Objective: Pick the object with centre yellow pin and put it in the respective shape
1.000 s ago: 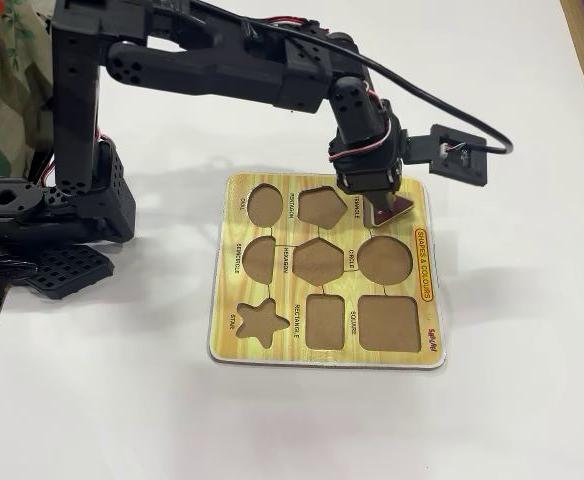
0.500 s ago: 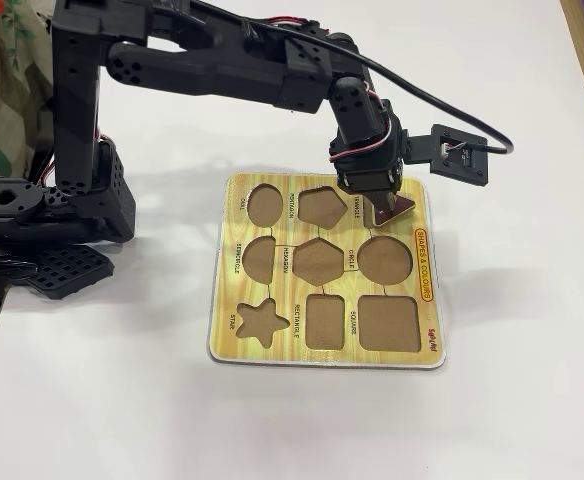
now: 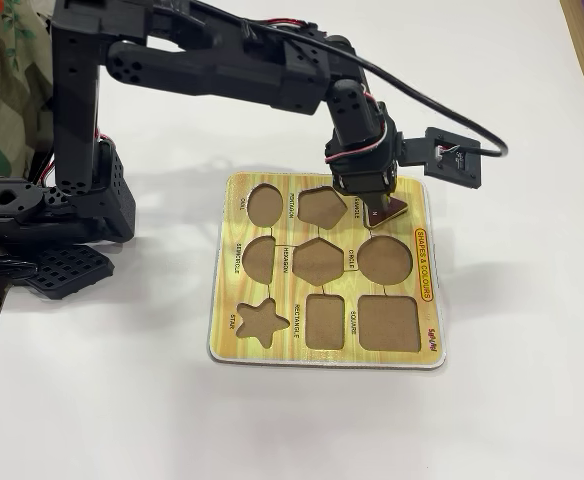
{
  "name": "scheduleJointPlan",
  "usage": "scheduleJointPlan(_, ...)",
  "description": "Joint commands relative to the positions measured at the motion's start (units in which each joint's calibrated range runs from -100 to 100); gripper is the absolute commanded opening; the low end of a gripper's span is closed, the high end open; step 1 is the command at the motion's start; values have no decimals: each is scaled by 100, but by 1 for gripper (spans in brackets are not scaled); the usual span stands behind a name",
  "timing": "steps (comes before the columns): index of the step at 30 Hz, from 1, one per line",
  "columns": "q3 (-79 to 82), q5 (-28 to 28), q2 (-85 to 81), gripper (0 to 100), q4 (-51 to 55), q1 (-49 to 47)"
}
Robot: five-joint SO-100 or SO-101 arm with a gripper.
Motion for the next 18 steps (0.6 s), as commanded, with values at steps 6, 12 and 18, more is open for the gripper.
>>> scheduleJointPlan(6,-54,-10,-109,4,-127,-10)
scheduleJointPlan(12,-63,-15,-109,4,-127,-10)
scheduleJointPlan(18,-72,1,-109,7,-127,-10)
